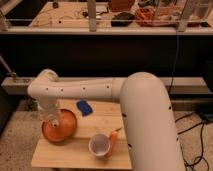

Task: Place the bottle in the ceramic bowl

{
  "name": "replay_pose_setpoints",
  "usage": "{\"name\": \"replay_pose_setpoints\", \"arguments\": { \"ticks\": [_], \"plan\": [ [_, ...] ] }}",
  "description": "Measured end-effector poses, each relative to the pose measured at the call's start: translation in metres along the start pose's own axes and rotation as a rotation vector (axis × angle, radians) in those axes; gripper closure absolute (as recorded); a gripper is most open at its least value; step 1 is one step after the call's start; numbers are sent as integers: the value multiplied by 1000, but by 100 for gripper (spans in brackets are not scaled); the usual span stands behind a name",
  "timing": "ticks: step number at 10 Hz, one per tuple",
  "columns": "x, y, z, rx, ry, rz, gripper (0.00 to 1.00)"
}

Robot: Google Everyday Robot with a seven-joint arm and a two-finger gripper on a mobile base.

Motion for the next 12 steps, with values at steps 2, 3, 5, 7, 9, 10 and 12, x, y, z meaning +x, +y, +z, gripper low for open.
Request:
{"name": "replay_pose_setpoints", "arguments": {
  "ticks": [2, 3, 5, 7, 9, 10, 12],
  "plan": [
    [-1, 1, 0, 3, -5, -1, 82],
    [-1, 1, -1, 4, -7, -1, 82],
    [-2, 2, -1, 6, -11, -2, 82],
    [-4, 3, -1, 9, -18, -3, 82],
    [-5, 3, -1, 12, -22, -3, 82],
    [-5, 4, -2, 13, -25, -4, 82],
    [-6, 6, -2, 17, -30, -2, 87]
  ]
}}
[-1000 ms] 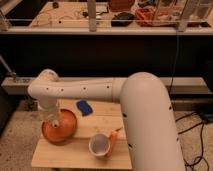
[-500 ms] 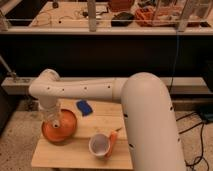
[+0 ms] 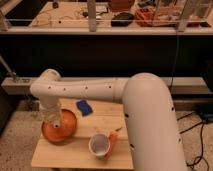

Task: Place the bottle in the ceramic bowl

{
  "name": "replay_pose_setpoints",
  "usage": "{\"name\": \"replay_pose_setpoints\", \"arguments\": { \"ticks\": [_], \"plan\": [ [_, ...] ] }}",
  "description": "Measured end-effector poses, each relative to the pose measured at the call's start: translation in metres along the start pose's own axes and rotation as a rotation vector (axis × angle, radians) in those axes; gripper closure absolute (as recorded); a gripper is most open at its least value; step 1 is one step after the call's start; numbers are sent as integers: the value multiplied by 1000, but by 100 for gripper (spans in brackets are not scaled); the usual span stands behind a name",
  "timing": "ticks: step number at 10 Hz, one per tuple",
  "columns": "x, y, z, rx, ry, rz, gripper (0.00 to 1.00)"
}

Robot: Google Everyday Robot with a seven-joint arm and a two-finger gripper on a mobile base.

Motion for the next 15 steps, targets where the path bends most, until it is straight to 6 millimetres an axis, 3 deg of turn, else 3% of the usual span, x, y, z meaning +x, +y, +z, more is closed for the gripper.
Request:
{"name": "replay_pose_setpoints", "arguments": {
  "ticks": [10, 12, 15],
  "plan": [
    [-7, 8, 2, 21, -30, 8, 87],
    [-8, 12, 3, 26, -36, 14, 93],
    [-11, 15, 5, 34, -46, 18, 93]
  ]
}}
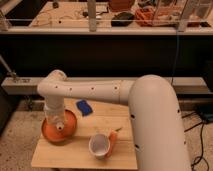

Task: Place the bottle in the ceramic bowl

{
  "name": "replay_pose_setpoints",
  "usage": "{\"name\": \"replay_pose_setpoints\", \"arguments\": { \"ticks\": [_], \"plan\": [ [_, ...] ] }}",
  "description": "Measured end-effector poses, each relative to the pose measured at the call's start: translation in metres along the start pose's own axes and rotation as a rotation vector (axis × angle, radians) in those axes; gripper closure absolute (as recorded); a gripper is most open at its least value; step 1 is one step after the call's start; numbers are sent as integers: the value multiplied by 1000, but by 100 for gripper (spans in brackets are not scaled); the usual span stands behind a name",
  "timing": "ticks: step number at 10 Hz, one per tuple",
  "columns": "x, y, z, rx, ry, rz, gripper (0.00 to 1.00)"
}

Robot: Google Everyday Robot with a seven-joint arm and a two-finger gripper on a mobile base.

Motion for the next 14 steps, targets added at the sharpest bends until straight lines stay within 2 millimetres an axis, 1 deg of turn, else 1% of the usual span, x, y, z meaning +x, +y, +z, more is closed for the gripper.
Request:
{"name": "replay_pose_setpoints", "arguments": {
  "ticks": [11, 12, 13, 14],
  "plan": [
    [-2, 2, 4, 21, -45, 13, 93],
    [-2, 2, 4, 23, -49, 13, 92],
    [-2, 2, 4, 25, -53, 14, 88],
    [-2, 2, 4, 27, -56, 15, 87]
  ]
}}
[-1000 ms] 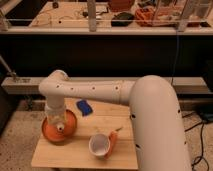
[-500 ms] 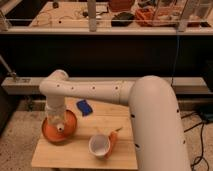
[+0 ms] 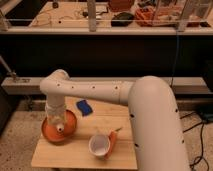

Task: Place the bottle in the ceramic bowl

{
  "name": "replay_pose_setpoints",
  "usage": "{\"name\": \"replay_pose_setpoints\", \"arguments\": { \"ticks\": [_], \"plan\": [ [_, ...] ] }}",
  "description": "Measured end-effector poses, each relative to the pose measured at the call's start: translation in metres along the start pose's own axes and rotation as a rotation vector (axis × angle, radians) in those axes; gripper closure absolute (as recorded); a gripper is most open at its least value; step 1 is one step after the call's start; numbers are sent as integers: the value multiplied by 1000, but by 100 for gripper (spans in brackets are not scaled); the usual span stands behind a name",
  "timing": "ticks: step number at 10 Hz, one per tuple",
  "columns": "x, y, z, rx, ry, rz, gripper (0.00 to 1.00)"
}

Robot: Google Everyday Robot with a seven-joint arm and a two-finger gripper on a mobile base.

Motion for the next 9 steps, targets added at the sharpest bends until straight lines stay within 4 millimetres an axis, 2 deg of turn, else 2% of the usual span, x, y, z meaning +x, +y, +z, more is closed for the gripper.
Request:
{"name": "replay_pose_setpoints", "arguments": {
  "ticks": [4, 6, 9],
  "plan": [
    [1, 1, 0, 9, -21, 3, 87],
    [0, 1, 0, 10, -24, 4, 82],
    [1, 1, 0, 16, -33, 5, 82]
  ]
}}
